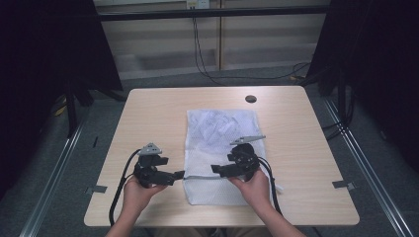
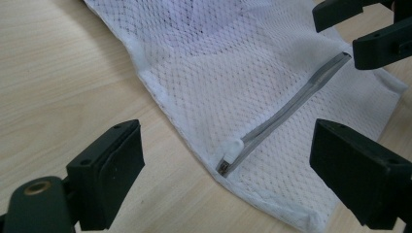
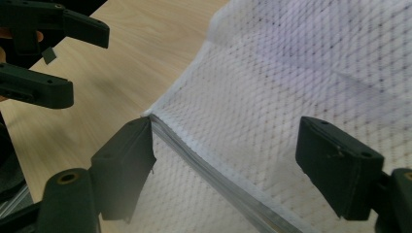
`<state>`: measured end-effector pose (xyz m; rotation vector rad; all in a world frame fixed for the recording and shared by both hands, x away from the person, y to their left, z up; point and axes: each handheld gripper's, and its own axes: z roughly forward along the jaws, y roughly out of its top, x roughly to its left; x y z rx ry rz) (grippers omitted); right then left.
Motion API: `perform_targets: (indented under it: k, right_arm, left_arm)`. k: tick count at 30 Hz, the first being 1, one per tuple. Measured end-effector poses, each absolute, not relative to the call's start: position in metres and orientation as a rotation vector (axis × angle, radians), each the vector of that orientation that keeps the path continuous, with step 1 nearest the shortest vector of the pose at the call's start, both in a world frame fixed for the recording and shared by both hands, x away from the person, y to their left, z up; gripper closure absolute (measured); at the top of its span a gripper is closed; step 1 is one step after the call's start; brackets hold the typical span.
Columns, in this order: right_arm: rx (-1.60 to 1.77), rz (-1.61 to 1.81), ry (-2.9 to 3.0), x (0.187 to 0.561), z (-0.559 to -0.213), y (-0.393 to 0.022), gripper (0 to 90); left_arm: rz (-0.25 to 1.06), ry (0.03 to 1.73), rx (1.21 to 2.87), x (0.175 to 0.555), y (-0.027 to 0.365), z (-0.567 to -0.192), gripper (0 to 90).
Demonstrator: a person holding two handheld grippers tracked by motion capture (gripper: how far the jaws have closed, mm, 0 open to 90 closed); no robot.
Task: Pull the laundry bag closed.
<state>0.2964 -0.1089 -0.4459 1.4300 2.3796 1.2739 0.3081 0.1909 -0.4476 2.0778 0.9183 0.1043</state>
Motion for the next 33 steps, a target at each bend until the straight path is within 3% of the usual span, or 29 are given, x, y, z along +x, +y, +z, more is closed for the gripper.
perform_targets:
  k: [20, 29, 33]
  right_arm:
    - [1.422, 1.279, 2.454, 0.303, -0.461, -0.076, 26.2]
    - [1.411, 1.287, 2.506, 0.306, -0.467, -0.066, 35.5]
    - [1.427, 1.308, 2.509, 0.307, -0.469, -0.062, 35.5]
  left_arm:
    - [0.120, 0.917, 2.083, 0.306, 0.196, -0.445, 12.3]
    - [0.124, 0.923, 2.084, 0.305, 0.200, -0.445, 12.6]
    - [0.126, 0.926, 2.089, 0.305, 0.201, -0.445, 12.7]
